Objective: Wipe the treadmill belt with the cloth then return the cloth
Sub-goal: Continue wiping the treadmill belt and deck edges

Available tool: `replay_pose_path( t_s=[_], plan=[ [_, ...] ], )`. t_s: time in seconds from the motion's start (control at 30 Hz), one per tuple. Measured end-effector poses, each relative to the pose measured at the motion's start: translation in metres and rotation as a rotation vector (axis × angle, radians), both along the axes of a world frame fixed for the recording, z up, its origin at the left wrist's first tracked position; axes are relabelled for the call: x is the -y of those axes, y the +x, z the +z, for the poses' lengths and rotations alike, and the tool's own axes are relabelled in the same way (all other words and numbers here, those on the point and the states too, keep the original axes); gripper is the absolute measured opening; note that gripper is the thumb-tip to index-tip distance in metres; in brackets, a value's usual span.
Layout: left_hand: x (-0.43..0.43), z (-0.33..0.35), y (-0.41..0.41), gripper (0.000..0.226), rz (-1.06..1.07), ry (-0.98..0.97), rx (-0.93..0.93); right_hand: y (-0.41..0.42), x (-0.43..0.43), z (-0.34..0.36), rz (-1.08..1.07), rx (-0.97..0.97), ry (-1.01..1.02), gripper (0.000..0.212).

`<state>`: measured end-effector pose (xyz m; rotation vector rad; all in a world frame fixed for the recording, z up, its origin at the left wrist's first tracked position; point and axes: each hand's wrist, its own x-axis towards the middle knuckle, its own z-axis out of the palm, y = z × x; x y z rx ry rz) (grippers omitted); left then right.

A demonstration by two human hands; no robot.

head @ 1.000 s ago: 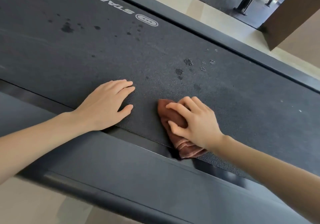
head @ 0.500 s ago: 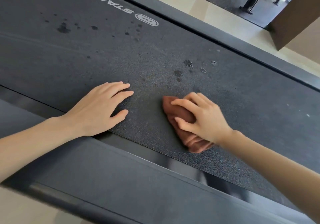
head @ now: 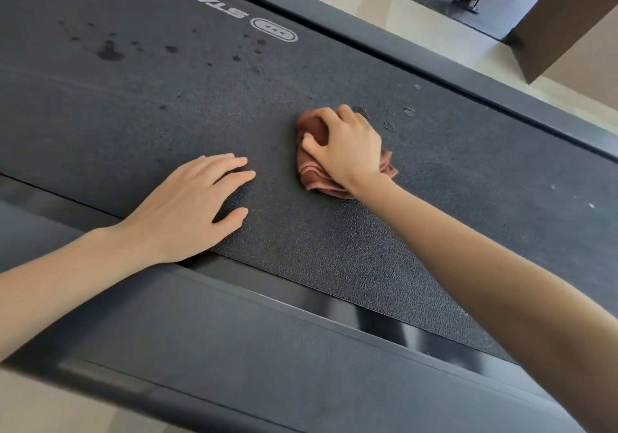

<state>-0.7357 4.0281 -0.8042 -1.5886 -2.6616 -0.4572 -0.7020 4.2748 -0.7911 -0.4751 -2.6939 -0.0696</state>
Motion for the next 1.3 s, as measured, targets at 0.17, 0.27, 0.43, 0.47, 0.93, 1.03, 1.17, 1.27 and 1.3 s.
replay_pose_path(
  t_s=[0.17,0.27,0.43,0.47,0.93,1.03,1.17,1.27,1.3],
  plan=[
    [0.007,0.004,-0.003,0.069,-0.017,-0.050,-0.040,0.032,0.033,0.008,0.347,0.080,-0.017,0.038],
    [0.023,0.007,-0.012,0.061,0.001,-0.091,-0.072,0.084,0.021,0.012,0.576,0.110,0.007,0.041],
    [0.046,0.004,-0.024,0.063,0.081,-0.072,-0.027,0.105,-0.040,0.019,0.445,0.135,0.098,0.045],
    [0.046,0.003,-0.023,0.062,0.087,-0.065,-0.022,0.095,-0.046,0.019,0.309,0.127,0.059,0.046],
    [0.052,0.005,-0.033,0.049,0.089,-0.050,-0.027,0.038,0.057,0.007,0.530,0.046,0.014,0.040],
    [0.065,0.006,-0.039,0.051,0.127,-0.066,-0.031,0.075,0.029,0.009,0.755,0.088,0.078,0.040],
    [0.075,0.002,-0.035,0.052,0.145,-0.042,0.010,0.070,-0.018,0.016,0.526,0.112,0.110,0.045],
    [0.072,0.003,-0.033,0.051,0.148,-0.027,0.001,0.027,-0.020,0.014,0.149,0.075,0.013,0.044],
    [0.072,0.004,-0.033,0.051,0.151,-0.021,0.002,0.010,-0.014,0.012,0.064,0.068,-0.007,0.043]
  ],
)
